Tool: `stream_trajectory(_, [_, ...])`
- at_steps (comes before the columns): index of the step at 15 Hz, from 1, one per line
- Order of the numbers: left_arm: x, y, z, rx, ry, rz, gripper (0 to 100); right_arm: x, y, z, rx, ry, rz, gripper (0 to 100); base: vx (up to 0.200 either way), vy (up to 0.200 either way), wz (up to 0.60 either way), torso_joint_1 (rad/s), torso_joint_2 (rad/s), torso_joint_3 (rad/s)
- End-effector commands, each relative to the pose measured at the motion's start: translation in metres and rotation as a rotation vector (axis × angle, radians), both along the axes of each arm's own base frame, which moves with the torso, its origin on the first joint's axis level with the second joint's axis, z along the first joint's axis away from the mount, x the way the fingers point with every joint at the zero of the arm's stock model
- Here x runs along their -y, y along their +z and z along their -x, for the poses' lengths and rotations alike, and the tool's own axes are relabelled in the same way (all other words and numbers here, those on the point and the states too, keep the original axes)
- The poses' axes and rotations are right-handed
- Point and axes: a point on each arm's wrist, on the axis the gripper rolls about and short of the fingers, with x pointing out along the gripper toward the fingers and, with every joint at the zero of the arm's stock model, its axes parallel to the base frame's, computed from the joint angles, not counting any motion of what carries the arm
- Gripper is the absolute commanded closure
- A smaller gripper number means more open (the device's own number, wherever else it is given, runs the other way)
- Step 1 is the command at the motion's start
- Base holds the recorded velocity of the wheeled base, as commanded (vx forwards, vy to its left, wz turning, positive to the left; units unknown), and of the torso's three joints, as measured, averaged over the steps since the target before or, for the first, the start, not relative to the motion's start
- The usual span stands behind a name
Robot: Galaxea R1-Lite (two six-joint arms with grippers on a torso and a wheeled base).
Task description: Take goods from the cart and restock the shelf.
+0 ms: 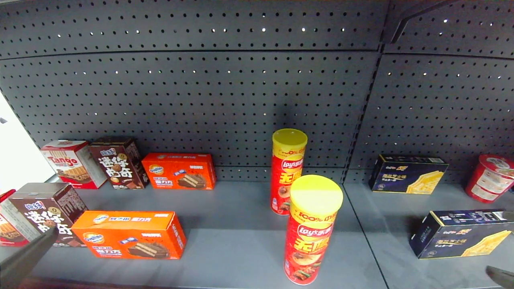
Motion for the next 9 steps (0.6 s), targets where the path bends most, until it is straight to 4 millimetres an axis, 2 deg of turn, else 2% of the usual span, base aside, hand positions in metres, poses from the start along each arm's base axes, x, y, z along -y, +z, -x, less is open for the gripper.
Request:
stream_trajectory(1, [0.000,-0.001,-0.002,-0.011,0.000,-0.001,0,-0.020,-0.014,-0.030,-0.136,0.005,0.076,0,0.000,0.000,0.00,0.000,0.00,0.000])
stream_trajectory(5, [0.001,-0.002,-0.009,-0.034,-0.004,-0.005,0,-0.038,-0.031,-0.046,-0.237,-0.016,0.154,0,0.000,0.000,0.00,0.000,0.00,0.000])
stream_trajectory(9, [0.001,-0.004,-0.011,-0.048,-0.004,-0.005,0,-0.055,-0.040,-0.061,-0.277,-0.015,0.195,0,0.000,0.000,0.00,0.000,0.00,0.000])
